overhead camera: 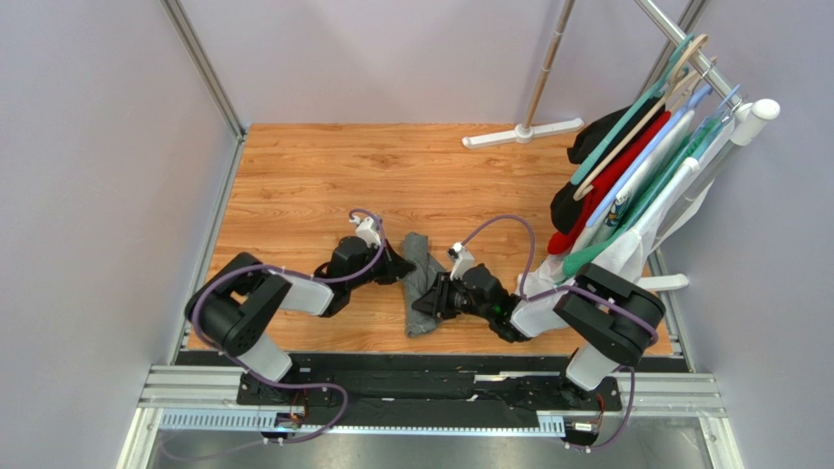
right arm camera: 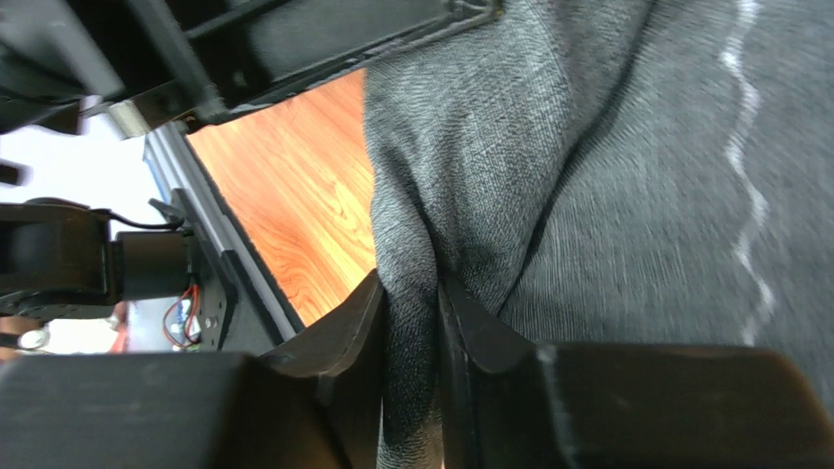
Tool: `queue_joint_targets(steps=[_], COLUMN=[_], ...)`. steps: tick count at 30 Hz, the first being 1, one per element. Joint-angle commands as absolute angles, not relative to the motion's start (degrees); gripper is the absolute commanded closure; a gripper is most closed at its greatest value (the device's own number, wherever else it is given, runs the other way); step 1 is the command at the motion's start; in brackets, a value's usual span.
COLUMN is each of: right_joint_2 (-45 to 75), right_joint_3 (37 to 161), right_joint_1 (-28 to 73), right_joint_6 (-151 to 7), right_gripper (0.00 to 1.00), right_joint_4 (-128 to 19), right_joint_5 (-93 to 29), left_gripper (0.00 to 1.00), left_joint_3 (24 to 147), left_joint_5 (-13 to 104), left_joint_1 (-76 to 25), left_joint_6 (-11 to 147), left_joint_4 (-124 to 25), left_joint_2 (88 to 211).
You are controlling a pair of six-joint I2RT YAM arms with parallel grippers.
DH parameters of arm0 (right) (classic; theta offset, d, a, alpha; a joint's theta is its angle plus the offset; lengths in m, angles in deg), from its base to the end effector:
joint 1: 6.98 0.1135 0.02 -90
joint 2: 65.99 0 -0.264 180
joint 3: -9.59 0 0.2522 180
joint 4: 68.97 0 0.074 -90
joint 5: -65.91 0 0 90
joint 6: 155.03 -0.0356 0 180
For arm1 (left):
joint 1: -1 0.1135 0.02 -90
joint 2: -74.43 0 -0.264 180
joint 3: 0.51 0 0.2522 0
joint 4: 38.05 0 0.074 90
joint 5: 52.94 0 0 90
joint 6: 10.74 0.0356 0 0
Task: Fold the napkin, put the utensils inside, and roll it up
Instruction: Roll the napkin with the utensil
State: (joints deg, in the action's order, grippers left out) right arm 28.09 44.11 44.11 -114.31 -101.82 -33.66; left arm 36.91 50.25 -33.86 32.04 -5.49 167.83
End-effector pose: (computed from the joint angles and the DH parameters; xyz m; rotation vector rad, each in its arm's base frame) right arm 0.1612 0.2092 0.1104 -0.1532 2.2722 1.1986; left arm 0.2222 -0.1647 0.1248 -0.0693 2.1578 -1.1158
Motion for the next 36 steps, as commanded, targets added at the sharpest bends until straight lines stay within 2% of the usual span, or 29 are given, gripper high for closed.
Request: queue_joint_targets(steps=[1, 6, 9, 12, 13, 16, 21, 30, 36], right_joint_2=[22.6, 17.8, 16.6, 17.5, 17.9, 21.4, 26.6, 35.2, 38.4], right_joint_3=[50.1, 56.1, 60.3, 64.7, 67.1, 71.6, 77.8, 80.8, 80.9], right_joint_1=[43.7, 44.6, 47.6, 51.8, 53.5, 59.1, 64.1, 64.5, 63.3], right_joint_6=[-105.1, -96.9, -93.4, -91.5, -90.8, -88.9, -87.4, -89.7, -93.8], right_gripper=[0.63, 0.39, 0.36, 0.25, 0.23, 0.22, 0.23, 0.26, 0.33], right_joint_4=[-82.5, -69.5, -63.9, -59.1, -58.0, -53.3, -53.5, -52.0, -50.9], right_joint_5=[-30.1, -26.6, -20.6, -13.7, -8.1, 0.2, 3.1, 3.1, 2.6], left_gripper=[1.00, 1.00, 1.00, 1.00, 1.00, 1.00, 1.00, 1.00, 1.00], left_joint_3=[41.0, 44.7, 46.0, 49.1, 49.7, 50.9, 52.4, 52.4, 51.0], left_joint_5=[43.1, 38.1, 38.2, 39.0, 39.0, 39.3, 40.2, 41.7, 41.9], left_joint_1=[-34.2, -34.2, -34.2, -34.2, -34.1, -34.2, -34.2, -34.2, -34.2], left_joint_6=[41.3, 47.0, 47.4, 48.1, 47.6, 47.3, 47.3, 46.2, 45.3], left_joint_4=[-22.5, -35.4, -37.6, -40.7, -40.7, -41.1, -42.1, -40.7, -39.8], left_joint_2=[158.2, 154.3, 156.3, 160.1, 160.9, 162.6, 163.9, 163.5, 162.1])
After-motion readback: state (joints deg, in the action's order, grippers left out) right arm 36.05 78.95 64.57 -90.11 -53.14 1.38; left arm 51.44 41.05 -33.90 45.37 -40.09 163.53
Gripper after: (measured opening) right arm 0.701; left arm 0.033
